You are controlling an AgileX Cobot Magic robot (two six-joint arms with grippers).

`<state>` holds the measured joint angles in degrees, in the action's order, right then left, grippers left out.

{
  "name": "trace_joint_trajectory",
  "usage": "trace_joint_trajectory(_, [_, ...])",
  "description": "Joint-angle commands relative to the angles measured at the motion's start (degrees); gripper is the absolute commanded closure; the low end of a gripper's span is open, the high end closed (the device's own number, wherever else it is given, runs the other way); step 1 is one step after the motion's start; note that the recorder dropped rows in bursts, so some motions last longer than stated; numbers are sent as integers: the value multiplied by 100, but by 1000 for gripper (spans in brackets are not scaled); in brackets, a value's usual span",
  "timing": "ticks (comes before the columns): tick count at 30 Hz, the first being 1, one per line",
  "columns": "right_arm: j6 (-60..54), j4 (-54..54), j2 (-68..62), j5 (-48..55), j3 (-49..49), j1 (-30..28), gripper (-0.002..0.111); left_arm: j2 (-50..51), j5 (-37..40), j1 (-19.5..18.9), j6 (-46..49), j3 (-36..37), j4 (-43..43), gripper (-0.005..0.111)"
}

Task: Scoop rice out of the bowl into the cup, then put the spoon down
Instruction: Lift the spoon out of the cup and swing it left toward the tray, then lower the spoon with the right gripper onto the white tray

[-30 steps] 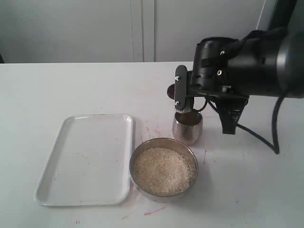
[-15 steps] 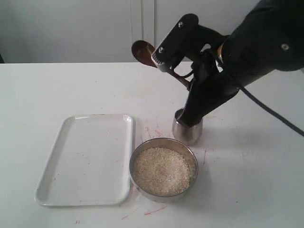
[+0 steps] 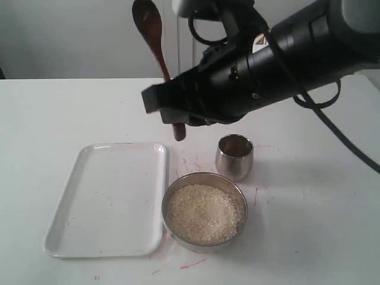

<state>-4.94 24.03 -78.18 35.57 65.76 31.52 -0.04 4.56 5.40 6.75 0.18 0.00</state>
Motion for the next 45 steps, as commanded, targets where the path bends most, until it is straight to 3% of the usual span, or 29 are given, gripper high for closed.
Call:
trace_joint_trajectory(1, [8, 1092, 54, -358, 47, 10, 108, 4, -29, -9, -27, -18, 0, 92])
trace_joint_trajectory(12, [-279, 2535, -283, -706, 47, 395, 108, 4, -29, -9, -27, -18, 0, 92])
trace_joint_trajectory(27, [-241, 2757, -1043, -1694, 47, 1261, 108, 4, -29, -9, -27, -18, 0, 92])
trace_joint_trajectory(45, [-241, 2757, -2446, -2156, 47, 1309, 108, 4, -29, -9, -27, -18, 0, 92])
